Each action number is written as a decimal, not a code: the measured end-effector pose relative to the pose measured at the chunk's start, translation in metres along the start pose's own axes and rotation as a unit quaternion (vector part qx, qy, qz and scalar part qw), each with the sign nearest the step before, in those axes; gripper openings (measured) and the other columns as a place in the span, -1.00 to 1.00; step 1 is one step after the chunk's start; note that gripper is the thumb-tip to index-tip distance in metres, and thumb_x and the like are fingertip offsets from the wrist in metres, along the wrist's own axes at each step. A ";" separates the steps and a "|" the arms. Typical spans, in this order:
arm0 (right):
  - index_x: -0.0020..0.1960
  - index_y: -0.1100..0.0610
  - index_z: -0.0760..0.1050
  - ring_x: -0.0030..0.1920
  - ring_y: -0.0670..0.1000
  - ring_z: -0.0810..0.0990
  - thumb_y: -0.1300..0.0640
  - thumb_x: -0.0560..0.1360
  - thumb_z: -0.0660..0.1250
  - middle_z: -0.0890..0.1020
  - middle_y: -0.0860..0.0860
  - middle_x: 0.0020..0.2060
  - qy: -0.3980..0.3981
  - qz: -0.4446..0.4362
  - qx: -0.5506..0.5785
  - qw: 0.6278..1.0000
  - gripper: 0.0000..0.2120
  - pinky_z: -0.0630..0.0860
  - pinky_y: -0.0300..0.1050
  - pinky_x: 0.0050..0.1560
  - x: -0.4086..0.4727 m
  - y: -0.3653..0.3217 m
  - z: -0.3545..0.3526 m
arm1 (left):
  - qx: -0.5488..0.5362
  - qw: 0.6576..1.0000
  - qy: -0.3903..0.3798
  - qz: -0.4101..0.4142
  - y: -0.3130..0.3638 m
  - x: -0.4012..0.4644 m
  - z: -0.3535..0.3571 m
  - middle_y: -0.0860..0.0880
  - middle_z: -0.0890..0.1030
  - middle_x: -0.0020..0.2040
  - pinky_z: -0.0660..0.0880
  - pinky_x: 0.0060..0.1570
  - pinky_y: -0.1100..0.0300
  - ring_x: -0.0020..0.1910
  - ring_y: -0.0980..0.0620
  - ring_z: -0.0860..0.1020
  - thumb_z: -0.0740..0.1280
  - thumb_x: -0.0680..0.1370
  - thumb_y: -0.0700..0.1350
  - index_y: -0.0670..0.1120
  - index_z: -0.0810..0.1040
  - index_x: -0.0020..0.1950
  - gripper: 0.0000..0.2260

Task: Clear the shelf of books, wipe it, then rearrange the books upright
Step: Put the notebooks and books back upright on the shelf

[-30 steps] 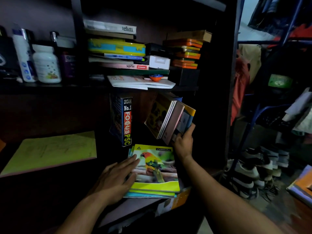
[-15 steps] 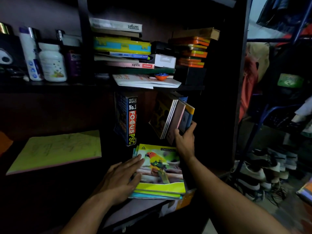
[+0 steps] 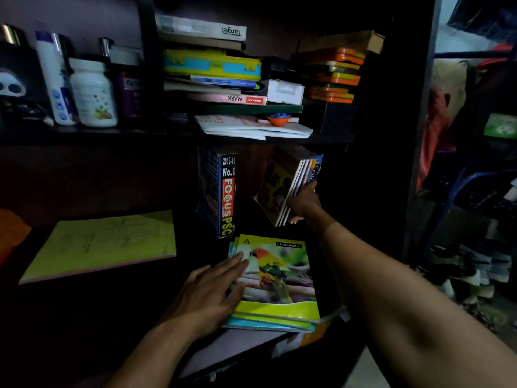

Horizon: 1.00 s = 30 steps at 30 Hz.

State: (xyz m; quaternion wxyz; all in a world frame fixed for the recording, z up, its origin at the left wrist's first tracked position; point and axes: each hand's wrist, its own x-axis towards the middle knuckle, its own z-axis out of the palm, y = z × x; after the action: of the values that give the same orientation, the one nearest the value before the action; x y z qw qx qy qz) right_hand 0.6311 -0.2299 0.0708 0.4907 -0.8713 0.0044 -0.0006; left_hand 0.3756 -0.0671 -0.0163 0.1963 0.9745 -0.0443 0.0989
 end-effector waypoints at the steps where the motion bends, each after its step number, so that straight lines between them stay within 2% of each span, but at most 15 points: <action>1: 0.50 0.06 -0.04 0.06 0.40 0.62 0.08 0.43 0.53 0.28 0.28 0.43 0.008 -0.003 0.014 1.000 -0.10 0.66 0.08 -0.37 -0.001 0.001 -0.001 | -0.001 1.000 -0.002 0.000 0.000 0.000 0.000 0.43 -0.10 0.53 -0.14 0.42 0.38 0.43 0.53 -0.16 -0.29 0.41 0.36 0.34 0.06 0.58 -0.29; 3: 0.45 0.12 0.06 0.18 0.37 0.56 0.03 0.41 0.55 0.31 0.25 0.40 0.050 -0.022 0.014 0.998 -0.15 0.66 0.19 -0.06 -0.008 0.009 0.000 | -0.001 1.000 -0.004 0.000 0.001 -0.001 -0.001 0.44 -0.11 0.52 -0.15 0.43 0.38 0.44 0.52 -0.15 -0.28 0.41 0.36 0.34 0.07 0.58 -0.28; 4: 0.45 0.18 0.09 0.24 0.36 0.51 0.04 0.44 0.51 0.31 0.25 0.40 0.075 -0.035 0.011 0.997 -0.21 0.60 0.19 0.12 -0.015 0.015 0.001 | -0.002 1.000 -0.003 0.001 0.002 -0.001 -0.002 0.43 -0.12 0.52 -0.14 0.43 0.38 0.47 0.50 -0.14 -0.27 0.41 0.36 0.33 0.07 0.58 -0.28; 5: 0.45 0.21 0.13 0.28 0.34 0.47 0.08 0.49 0.46 0.32 0.26 0.39 0.097 -0.054 0.011 0.994 -0.30 0.54 0.15 0.21 -0.023 0.021 0.002 | -0.002 1.000 -0.007 -0.004 0.002 -0.002 -0.002 0.42 -0.14 0.52 -0.14 0.43 0.36 0.50 0.46 -0.13 -0.25 0.43 0.37 0.32 0.05 0.59 -0.30; 7: 0.39 0.20 0.24 0.24 0.30 0.49 0.14 0.52 0.37 0.38 0.25 0.32 0.116 -0.105 0.011 0.988 -0.48 0.51 0.10 0.18 -0.047 0.032 0.005 | -0.016 0.999 -0.017 -0.032 0.003 -0.001 -0.003 0.35 -0.17 0.56 -0.10 0.49 0.26 0.56 0.33 -0.15 -0.12 0.53 0.36 0.28 -0.02 0.61 -0.37; 9: 0.27 0.14 0.37 0.15 0.25 0.55 0.05 0.50 0.39 0.48 0.19 0.20 0.091 -0.161 -0.072 0.980 -0.60 0.52 0.08 0.13 -0.081 0.040 0.003 | -0.030 0.998 -0.013 -0.051 0.003 0.000 -0.002 0.23 -0.04 0.63 -0.01 0.53 0.18 0.60 0.19 -0.06 -0.08 0.52 0.39 0.20 0.02 0.63 -0.31; 11: 0.24 0.09 0.43 0.17 0.22 0.55 -0.19 0.47 0.39 0.51 0.15 0.17 0.011 -0.176 -0.220 0.959 -0.51 0.53 0.07 0.13 -0.119 0.046 0.001 | -0.036 0.998 -0.010 -0.053 0.004 0.000 -0.004 0.17 0.13 0.60 0.10 0.51 0.17 0.59 0.11 0.11 -0.07 0.49 0.38 0.15 0.20 0.60 -0.30; 13: 0.36 0.05 0.39 0.31 0.22 0.45 -0.47 0.43 0.23 0.44 0.15 0.31 -0.069 -0.160 -0.349 0.921 -0.26 0.47 0.10 0.24 -0.157 0.046 0.001 | -0.061 0.997 -0.009 -0.040 0.002 0.001 -0.004 0.21 0.18 0.56 0.14 0.49 0.17 0.54 0.14 0.17 0.08 0.64 0.16 0.18 0.36 0.53 -0.55; 15: 0.51 0.03 0.25 0.47 0.24 0.25 -0.61 0.37 0.04 0.27 0.19 0.48 -0.090 -0.145 -0.425 0.889 -0.05 0.32 0.20 0.37 -0.186 0.041 0.002 | -0.055 0.998 -0.021 -0.018 0.001 0.000 -0.008 0.24 0.18 0.56 0.10 0.49 0.20 0.53 0.17 0.15 0.12 0.68 -0.02 0.23 0.39 0.49 -0.61; 18: 0.60 0.01 0.13 0.54 0.28 0.11 -0.66 0.34 -0.02 0.13 0.23 0.57 -0.118 -0.135 -0.465 0.867 0.05 0.21 0.29 0.40 -0.204 0.032 0.000 | -0.057 0.998 -0.028 -0.010 -0.001 -0.002 -0.010 0.24 0.25 0.56 0.10 0.49 0.23 0.55 0.16 0.20 0.17 0.67 0.00 0.31 0.25 0.53 -0.56; 20: 0.61 -0.06 0.09 0.55 0.31 0.08 -0.69 0.30 0.02 0.10 0.22 0.58 -0.148 -0.130 -0.460 0.866 0.07 0.19 0.32 0.41 -0.206 0.028 -0.004 | -0.082 0.996 -0.011 -0.029 0.000 -0.004 -0.010 0.19 0.34 0.52 0.26 0.43 0.20 0.48 0.09 0.35 0.25 0.64 0.07 0.31 0.19 0.51 -0.53; 22: 0.61 -0.13 0.04 0.54 0.32 0.10 -0.69 0.28 0.07 0.08 0.20 0.58 -0.172 -0.121 -0.436 0.875 0.07 0.18 0.32 0.43 -0.205 0.029 -0.007 | -0.074 0.996 0.009 -0.049 0.001 -0.004 -0.009 0.16 0.42 0.42 0.40 0.30 0.13 0.35 0.04 0.46 0.28 0.58 0.20 0.24 0.26 0.40 -0.58; 25: 0.62 -0.09 0.00 0.56 0.31 0.07 -0.69 0.24 0.12 0.06 0.20 0.58 -0.188 -0.124 -0.426 0.876 0.12 0.15 0.31 0.49 -0.206 0.041 -0.010 | -0.097 0.994 0.020 -0.053 0.005 -0.003 -0.010 0.15 0.48 0.30 0.41 0.23 0.11 0.26 0.05 0.50 0.05 0.46 0.37 0.16 0.45 0.24 -0.51; 27: 0.63 -0.03 -0.03 0.57 0.29 0.04 -0.68 0.26 0.13 0.06 0.21 0.58 -0.180 -0.135 -0.446 0.866 0.16 0.11 0.33 0.50 -0.207 0.050 -0.013 | -0.094 0.995 0.006 -0.026 0.002 -0.002 -0.008 0.14 0.45 0.40 0.31 0.33 0.19 0.39 0.05 0.43 -0.05 0.49 0.33 0.18 0.51 0.33 -0.43; 30: 0.64 0.00 -0.05 0.58 0.27 0.06 -0.71 0.24 0.06 0.10 0.21 0.59 -0.163 -0.126 -0.456 0.866 0.20 0.09 0.35 0.51 -0.209 0.057 -0.023 | 0.004 0.998 -0.055 -0.006 0.000 -0.002 -0.008 0.22 0.18 0.56 0.12 0.42 0.19 0.52 0.10 0.18 0.02 0.67 0.14 0.36 0.31 0.49 -0.61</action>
State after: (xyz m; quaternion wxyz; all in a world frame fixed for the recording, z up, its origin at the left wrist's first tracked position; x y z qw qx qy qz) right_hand 0.4216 -0.2770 0.0348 0.0282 -0.9788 -0.1855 0.0822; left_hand 0.3720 -0.0636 -0.0097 0.1900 0.9796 -0.0483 0.0442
